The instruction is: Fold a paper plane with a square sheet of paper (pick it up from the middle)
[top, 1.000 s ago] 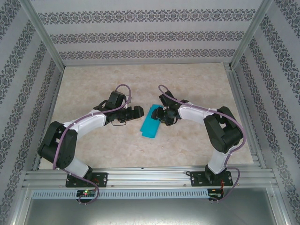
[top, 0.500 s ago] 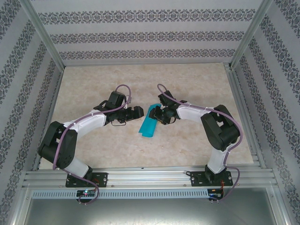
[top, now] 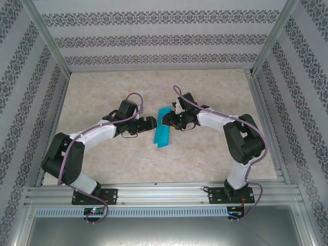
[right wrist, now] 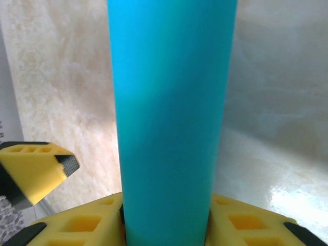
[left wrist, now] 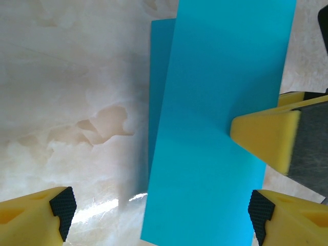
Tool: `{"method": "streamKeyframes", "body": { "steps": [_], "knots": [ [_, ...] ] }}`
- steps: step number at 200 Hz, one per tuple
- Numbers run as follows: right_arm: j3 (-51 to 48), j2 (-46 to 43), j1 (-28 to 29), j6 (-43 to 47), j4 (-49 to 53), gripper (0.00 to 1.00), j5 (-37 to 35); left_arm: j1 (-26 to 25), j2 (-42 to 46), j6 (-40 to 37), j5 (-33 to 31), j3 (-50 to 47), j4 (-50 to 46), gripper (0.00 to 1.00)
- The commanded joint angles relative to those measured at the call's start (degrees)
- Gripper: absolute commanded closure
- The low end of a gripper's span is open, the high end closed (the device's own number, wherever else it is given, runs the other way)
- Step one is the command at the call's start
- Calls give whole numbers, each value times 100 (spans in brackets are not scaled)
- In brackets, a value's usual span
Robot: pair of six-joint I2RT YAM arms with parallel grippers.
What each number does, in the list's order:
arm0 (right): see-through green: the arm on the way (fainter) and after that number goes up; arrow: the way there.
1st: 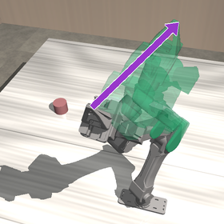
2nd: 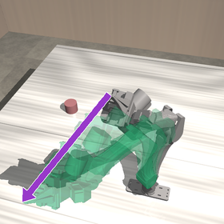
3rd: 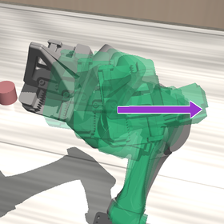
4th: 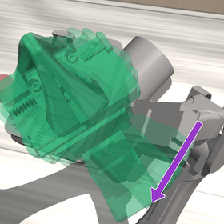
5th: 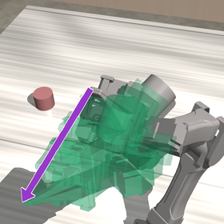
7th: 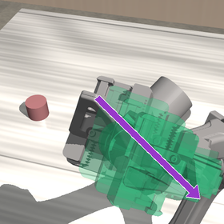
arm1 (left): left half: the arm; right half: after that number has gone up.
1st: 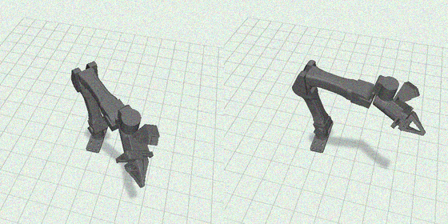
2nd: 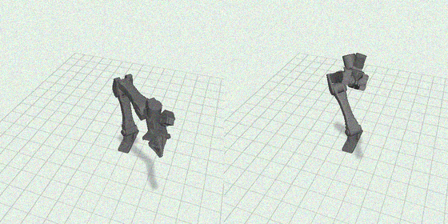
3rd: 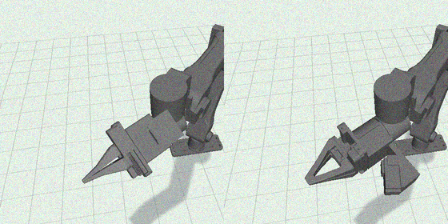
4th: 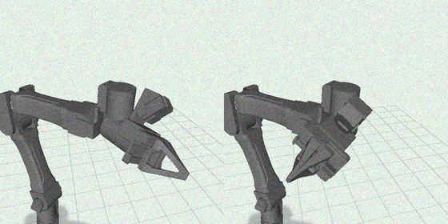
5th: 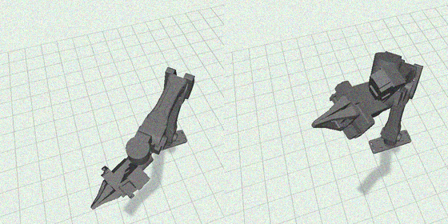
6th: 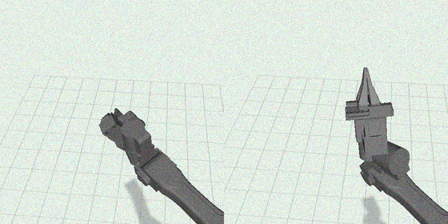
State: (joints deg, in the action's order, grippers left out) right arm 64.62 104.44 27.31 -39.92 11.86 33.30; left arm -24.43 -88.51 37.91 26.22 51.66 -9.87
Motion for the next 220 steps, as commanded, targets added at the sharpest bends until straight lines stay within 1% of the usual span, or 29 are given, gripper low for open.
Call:
{"method": "streamKeyframes", "body": {
  "steps": [1,16,33,42,65,85,116,145,168,186,220],
  "knots": [
    [279,206,-51,678,544,55,296,-80,-32,-56,-91,90,-158,10],
    [415,365,-84,738,846,52,74,-80,-35,-56,-95,103,-156,10],
    [498,478,-95,780,1030,50,-91,-80,-43,-57,-93,123,-164,10],
    [531,488,-92,775,1135,44,-274,-80,-42,-60,-82,126,-174,10],
    [607,415,-94,798,1377,38,-538,-85,-43,-82,-82,149,-199,10],
    [692,270,-95,803,1765,38,-794,-83,-41,-90,-69,181,-217,10],
    [613,57,-73,769,1940,36,-1179,-81,-24,-117,-49,177,-189,10],
    [677,93,-17,699,2338,36,-1793,-81,-76,-151,-39,196,-211,10],
    [618,158,19,523,2212,36,-1859,-81,-111,-109,-15,178,-143,10],
    [730,278,76,489,2324,36,-2021,-80,-123,-104,-3,181,-146,10],
    [897,474,191,512,2420,35,-2090,-82,-88,-135,-20,173,-182,10]
  ]
}}
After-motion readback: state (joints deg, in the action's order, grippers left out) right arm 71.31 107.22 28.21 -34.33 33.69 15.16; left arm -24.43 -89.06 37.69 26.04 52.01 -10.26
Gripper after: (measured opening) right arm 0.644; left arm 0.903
